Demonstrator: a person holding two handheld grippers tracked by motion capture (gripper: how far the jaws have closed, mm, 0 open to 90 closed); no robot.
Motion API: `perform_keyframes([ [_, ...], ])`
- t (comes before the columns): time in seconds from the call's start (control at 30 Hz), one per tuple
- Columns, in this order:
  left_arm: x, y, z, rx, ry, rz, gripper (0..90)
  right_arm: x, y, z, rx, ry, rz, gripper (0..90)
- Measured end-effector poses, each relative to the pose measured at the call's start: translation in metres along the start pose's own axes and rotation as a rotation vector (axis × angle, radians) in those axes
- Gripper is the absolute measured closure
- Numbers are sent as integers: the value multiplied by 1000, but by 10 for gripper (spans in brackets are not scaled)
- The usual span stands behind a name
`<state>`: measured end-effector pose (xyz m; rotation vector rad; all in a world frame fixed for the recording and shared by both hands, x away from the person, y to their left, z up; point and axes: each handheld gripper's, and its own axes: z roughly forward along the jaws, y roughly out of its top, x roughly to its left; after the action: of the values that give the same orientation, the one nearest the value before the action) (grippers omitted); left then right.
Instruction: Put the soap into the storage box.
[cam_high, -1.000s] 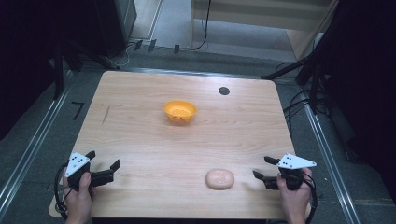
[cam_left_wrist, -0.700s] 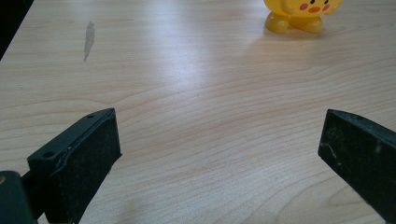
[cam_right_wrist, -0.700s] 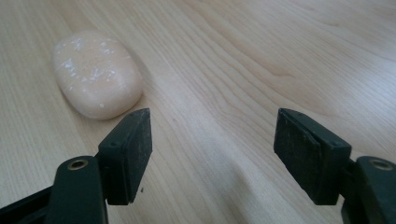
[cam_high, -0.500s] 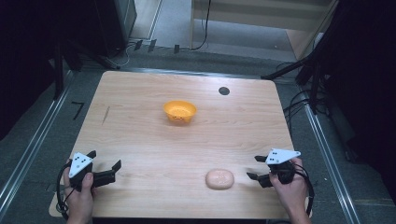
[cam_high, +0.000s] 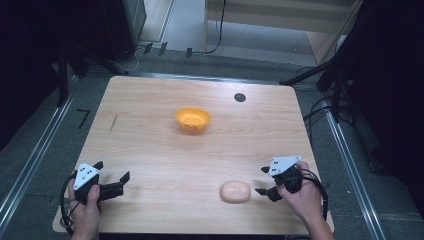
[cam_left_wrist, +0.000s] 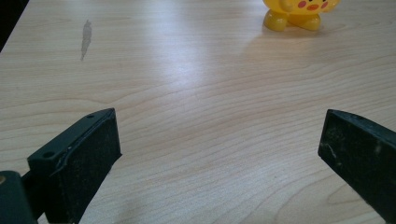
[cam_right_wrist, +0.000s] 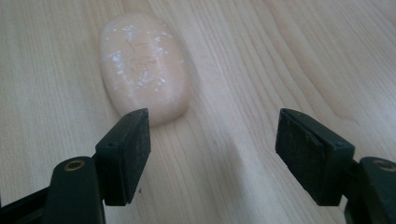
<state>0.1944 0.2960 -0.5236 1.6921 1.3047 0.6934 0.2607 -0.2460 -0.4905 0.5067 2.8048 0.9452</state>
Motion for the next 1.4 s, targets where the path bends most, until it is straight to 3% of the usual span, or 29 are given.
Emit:
perform_keyframes([
  [0.4,0,0,0,-1,-4,3,0,7,20,16,57,79,-83,282],
  [0.57,0,0,0,2,-4,3,0,11,25,23,67,121,-93,241],
  [0.87,0,0,0,0,-7,1,0,19,31,36,113,141,-154,258],
  [1.4,1,0,0,-1,-10,0,0,27,40,52,166,157,-195,265],
])
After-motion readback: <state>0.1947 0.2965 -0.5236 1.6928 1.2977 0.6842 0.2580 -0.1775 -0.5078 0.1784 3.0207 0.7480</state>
